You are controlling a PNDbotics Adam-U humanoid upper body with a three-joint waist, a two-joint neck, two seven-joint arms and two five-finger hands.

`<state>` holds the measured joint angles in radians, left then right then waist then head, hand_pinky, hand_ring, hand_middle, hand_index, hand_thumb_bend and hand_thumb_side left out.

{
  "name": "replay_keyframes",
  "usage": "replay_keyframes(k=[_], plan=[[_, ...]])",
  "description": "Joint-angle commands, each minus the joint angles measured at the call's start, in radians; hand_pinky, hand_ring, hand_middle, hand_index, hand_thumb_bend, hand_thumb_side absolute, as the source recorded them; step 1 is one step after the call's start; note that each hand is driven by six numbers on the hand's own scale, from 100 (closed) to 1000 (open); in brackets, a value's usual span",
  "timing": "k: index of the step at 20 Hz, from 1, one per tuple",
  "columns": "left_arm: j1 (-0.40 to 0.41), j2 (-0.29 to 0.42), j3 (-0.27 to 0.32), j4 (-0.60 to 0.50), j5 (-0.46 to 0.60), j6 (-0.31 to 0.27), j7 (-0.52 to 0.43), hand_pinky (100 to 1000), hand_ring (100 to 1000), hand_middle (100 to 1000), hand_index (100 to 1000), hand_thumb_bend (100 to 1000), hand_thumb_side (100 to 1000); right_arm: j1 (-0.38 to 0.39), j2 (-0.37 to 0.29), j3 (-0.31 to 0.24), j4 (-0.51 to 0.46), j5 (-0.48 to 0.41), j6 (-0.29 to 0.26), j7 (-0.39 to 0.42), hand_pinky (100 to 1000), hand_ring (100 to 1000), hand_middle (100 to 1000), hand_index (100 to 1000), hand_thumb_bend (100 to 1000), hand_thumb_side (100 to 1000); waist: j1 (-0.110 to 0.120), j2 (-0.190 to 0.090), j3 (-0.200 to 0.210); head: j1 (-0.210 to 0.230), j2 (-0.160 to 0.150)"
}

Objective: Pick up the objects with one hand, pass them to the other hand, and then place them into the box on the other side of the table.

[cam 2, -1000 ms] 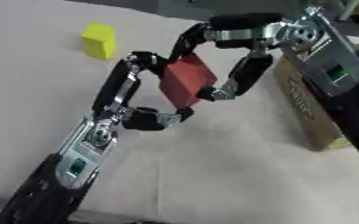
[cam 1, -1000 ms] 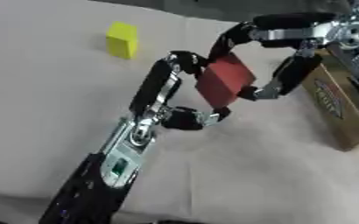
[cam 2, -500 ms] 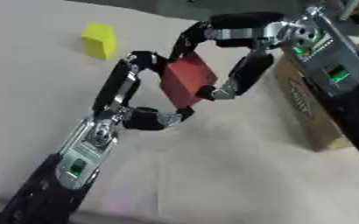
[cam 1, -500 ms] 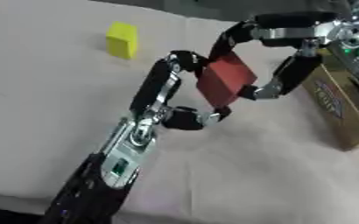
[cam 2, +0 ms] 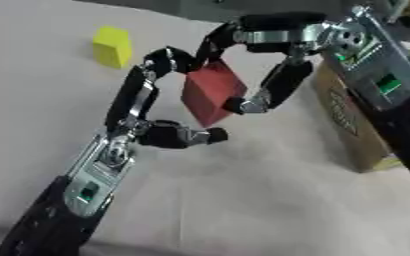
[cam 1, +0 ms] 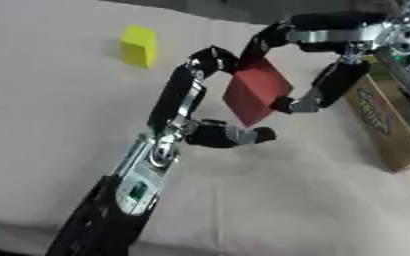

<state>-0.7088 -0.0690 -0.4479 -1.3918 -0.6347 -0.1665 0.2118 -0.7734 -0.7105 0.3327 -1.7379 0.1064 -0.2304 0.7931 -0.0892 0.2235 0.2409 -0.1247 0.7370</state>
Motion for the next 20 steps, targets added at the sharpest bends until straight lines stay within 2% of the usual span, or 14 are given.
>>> replay_keyframes(k=[1, 6, 16, 20], plan=[[-0.016, -0.005, 0.003, -0.015, -0.004, 0.015, 0.021, 765, 777, 671, 856, 1000, 608, -0.011, -0.033, -0.011, -0.016, -0.009, 0.000, -0.006, 891, 693, 343, 498, 100, 111, -0.005, -0.008, -0.002, -0.003, -0.004], [-0.015, 0.001, 0.003, -0.008, 0.002, 0.024, 0.025, 772, 782, 676, 860, 1000, 711, -0.008, -0.039, -0.015, -0.015, -0.009, 0.001, -0.013, 889, 692, 341, 495, 100, 113, -0.003, -0.009, -0.002, -0.007, -0.004], [-0.003, 0.042, 0.019, 0.015, -0.012, 0.086, 0.033, 781, 791, 689, 864, 1000, 735, 0.009, -0.076, -0.033, -0.020, -0.011, -0.001, -0.048, 885, 692, 339, 493, 100, 117, 0.006, -0.015, -0.009, -0.033, 0.000], [0.002, 0.072, 0.020, 0.014, -0.010, 0.094, 0.023, 783, 793, 696, 863, 1000, 732, 0.025, -0.103, -0.047, -0.020, -0.014, 0.003, -0.069, 884, 694, 341, 494, 100, 124, 0.011, -0.019, -0.014, -0.051, 0.003]])
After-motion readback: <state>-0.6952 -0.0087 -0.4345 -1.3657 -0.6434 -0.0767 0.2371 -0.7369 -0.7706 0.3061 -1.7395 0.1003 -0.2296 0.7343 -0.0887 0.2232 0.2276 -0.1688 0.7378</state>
